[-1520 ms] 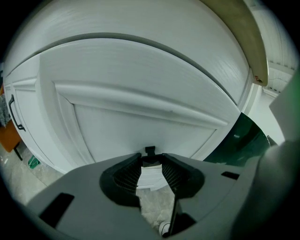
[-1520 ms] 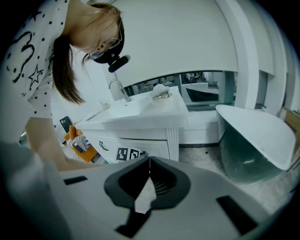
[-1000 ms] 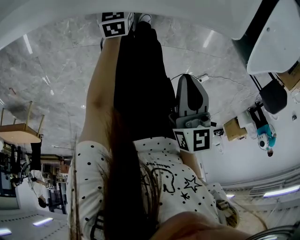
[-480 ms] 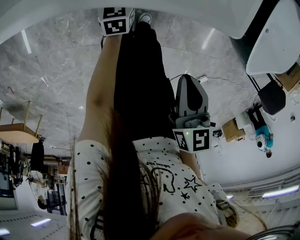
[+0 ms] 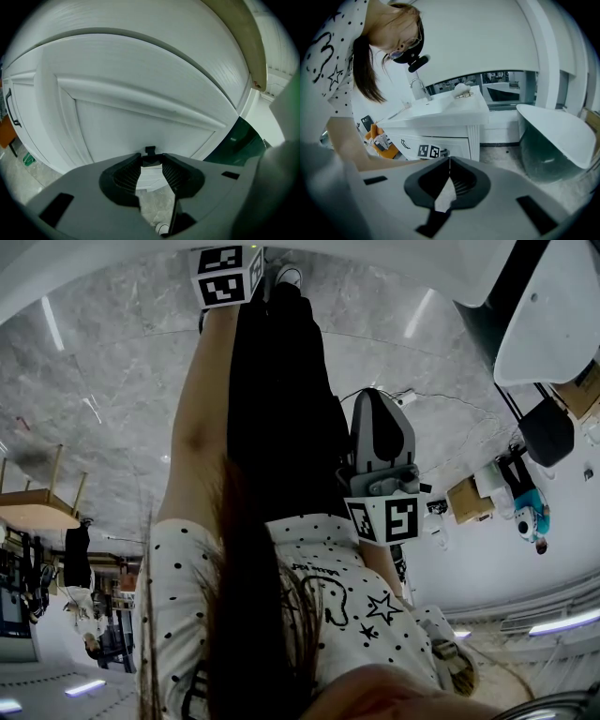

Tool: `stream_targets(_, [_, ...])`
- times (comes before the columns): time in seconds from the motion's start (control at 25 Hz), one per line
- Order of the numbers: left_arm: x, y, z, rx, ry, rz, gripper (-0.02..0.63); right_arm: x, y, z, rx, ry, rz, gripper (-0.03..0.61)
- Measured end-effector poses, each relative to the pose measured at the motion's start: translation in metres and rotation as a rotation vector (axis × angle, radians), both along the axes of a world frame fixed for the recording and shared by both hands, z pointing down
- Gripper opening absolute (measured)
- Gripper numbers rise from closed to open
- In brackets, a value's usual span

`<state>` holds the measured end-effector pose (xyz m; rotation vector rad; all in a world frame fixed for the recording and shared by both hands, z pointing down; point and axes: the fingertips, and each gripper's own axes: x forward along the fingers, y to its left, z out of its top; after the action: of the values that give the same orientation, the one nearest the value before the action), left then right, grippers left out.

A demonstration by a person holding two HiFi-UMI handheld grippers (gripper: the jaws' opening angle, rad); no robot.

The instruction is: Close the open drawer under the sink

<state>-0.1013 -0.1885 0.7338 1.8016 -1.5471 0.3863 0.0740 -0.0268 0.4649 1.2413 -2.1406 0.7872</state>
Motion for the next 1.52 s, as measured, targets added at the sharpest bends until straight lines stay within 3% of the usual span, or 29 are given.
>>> stream_targets(0.24, [0.001, 0.006, -0.013, -0.002, 0.019, -0.059, 0.141, 0.002, 0.006, -0.006, -0.001, -0.004, -0.010, 0.014])
stream_targets(0.48, [-0.006, 0.020, -0.043, 0.052, 0.044, -0.141, 0.140, 0.005, 0.006, -0.006, 0.002, -0.007, -0.023, 0.013])
stream_targets(0.56, [-0.006, 0.023, -0.059, 0.089, 0.028, -0.135, 0.121, 0.007, 0.007, -0.005, 0.000, -0.007, -0.028, 0.012])
stream_targets(0.68, [-0.008, 0.027, -0.085, 0.149, -0.041, -0.123, 0.033, 0.006, 0.008, -0.007, 0.004, -0.012, -0.039, 0.012])
stream_targets(0.88, [-0.014, 0.036, -0.115, 0.210, -0.140, -0.131, 0.005, 0.010, 0.007, -0.008, 0.018, -0.018, -0.049, 0.013])
stream_targets(1.52, [-0.009, 0.070, -0.225, 0.246, -0.124, -0.134, 0.005, 0.016, -0.017, -0.068, 0.147, -0.005, -0.073, 0.012])
